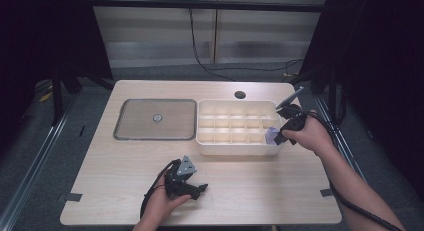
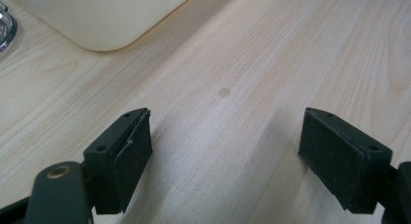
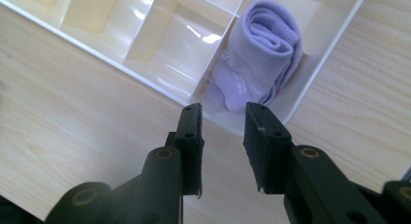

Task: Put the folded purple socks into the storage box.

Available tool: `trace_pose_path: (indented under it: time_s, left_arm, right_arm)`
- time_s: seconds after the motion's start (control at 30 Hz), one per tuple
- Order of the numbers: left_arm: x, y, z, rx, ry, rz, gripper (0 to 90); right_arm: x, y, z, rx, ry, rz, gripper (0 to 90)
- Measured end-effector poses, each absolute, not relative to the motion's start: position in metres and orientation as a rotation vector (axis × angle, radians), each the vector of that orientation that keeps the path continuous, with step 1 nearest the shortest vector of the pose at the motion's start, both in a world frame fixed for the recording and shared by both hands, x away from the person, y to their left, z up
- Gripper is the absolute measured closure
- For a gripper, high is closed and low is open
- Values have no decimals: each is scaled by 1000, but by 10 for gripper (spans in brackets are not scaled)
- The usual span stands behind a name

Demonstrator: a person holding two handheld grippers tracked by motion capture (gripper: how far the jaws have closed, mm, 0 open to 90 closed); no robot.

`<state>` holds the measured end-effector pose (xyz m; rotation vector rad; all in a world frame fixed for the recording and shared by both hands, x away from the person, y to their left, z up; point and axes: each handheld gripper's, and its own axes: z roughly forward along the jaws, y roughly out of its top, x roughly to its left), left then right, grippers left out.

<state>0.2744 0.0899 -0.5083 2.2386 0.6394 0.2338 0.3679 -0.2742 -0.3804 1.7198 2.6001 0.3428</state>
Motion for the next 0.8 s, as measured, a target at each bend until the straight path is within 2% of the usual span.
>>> trace_pose_path:
  time_s: [0.8]
  left_arm:
    - [274,90,-508,2238,639,235,188]
  right_arm:
    - [344,-267,-379,1619,2657,345,480]
